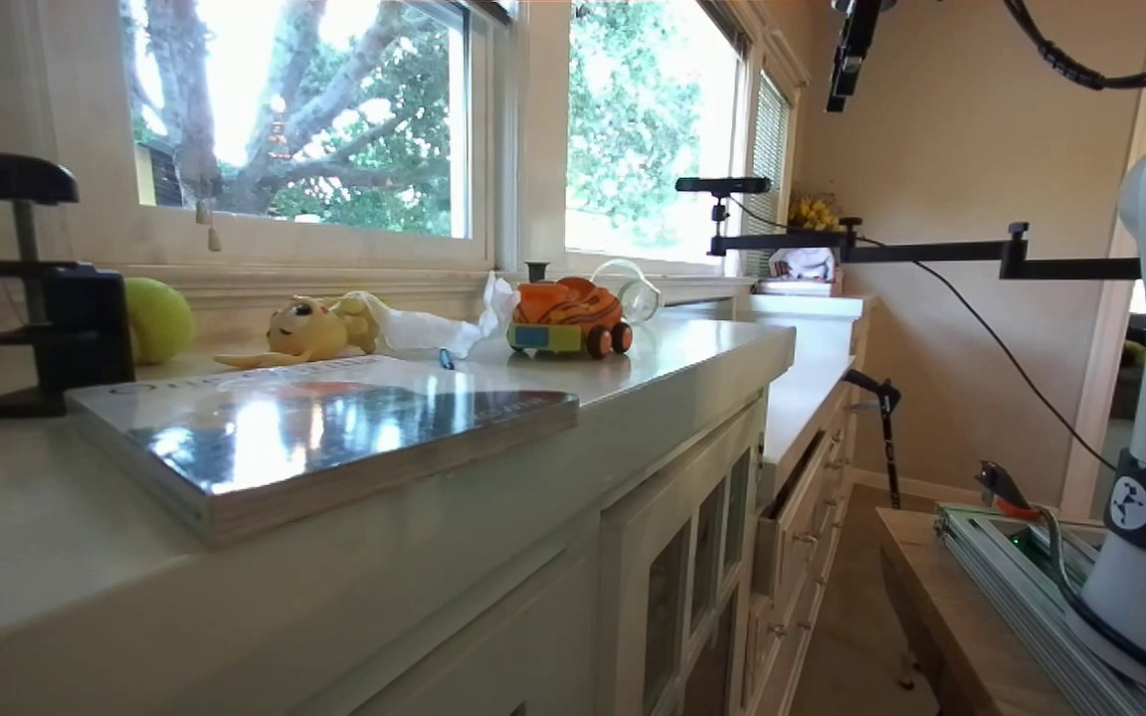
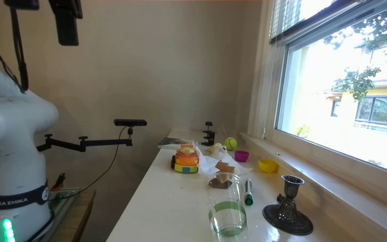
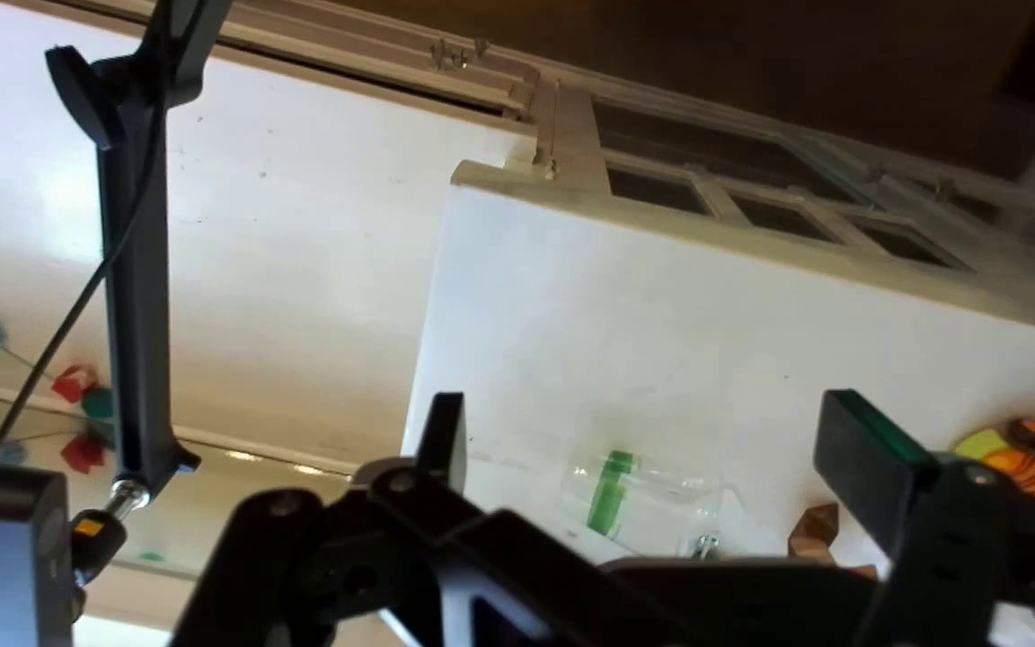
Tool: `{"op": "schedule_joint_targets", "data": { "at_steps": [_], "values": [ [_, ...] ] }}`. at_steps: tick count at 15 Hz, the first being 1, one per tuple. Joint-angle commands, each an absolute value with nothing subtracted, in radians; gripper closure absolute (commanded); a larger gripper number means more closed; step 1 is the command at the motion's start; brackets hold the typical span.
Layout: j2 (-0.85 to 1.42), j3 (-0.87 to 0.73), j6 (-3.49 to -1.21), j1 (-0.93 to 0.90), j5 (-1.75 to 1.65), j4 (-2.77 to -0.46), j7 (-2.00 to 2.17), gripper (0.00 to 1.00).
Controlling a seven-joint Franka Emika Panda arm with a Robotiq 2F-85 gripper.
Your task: Put the cup upside down
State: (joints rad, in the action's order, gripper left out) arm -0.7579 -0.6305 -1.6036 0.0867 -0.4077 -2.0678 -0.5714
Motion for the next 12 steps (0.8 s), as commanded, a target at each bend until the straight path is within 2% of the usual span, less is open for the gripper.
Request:
{"op": "schedule_joint_targets", "data": {
  "at_steps": [1, 7, 12],
  "values": [
    [-0.737, -0.623, -1.615, 0.117, -0.388, -2.063, -0.588, 0.00],
    [-0.751, -0.608, -1.618, 0.122, -0.403, -2.077, -0.606, 0.00],
    [-0.673, -0.676, -1.753, 0.133, -0.393, -2.055, -0.561, 0.00]
  ]
}}
